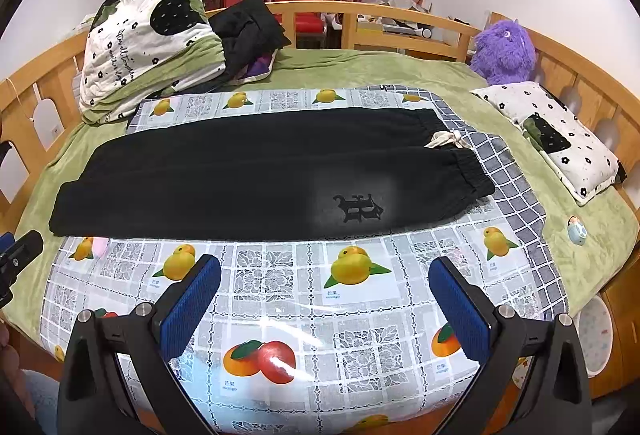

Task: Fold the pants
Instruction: 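Grasp the pants leg edge with the left gripper while the right gripper grasps the other leg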

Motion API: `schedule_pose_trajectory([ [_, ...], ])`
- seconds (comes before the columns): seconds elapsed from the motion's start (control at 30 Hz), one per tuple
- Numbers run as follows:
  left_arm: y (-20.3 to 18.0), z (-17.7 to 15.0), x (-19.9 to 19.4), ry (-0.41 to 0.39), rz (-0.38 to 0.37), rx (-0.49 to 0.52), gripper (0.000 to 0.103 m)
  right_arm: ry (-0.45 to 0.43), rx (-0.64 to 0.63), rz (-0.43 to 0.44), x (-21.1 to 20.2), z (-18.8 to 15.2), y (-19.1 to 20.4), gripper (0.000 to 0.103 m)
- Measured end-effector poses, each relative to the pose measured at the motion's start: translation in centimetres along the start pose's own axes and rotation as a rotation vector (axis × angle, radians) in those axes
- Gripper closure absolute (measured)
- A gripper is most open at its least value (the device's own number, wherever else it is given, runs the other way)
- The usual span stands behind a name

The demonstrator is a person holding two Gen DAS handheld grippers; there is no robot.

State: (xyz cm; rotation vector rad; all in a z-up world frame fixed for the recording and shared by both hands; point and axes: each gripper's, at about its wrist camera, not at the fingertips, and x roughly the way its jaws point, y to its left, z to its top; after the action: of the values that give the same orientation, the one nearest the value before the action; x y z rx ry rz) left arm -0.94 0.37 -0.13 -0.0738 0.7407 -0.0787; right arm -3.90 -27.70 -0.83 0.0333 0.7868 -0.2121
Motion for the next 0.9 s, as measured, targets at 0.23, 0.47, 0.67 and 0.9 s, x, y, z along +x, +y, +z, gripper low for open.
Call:
schedule_pose_trajectory([
  [0.23,-0.1,0.0,-0.1,-0.004,-0.002,0.0,0.0,-0.009,-0.011,-0.044,-0.3,0.0,0.3,0.001],
  [0.47,-0.1,0.1,0.1,-0.015,0.007,-0.02,0.0,-0.03,0.012,-0.035,-1.0,0.1,-0.2,0.001],
  [0.67,0.7,1.5,0.5,-0.04,0.012,-0.029,0.0,-0.048,0.105,0.081,-0.6,1.1,-2.1,0.001],
  [0.9,4.1,3.2,3.6,-0.027,0.095,-0.019,0.0,-0.053,0.086,0.077,1.9,4.1,-5.0,0.006],
])
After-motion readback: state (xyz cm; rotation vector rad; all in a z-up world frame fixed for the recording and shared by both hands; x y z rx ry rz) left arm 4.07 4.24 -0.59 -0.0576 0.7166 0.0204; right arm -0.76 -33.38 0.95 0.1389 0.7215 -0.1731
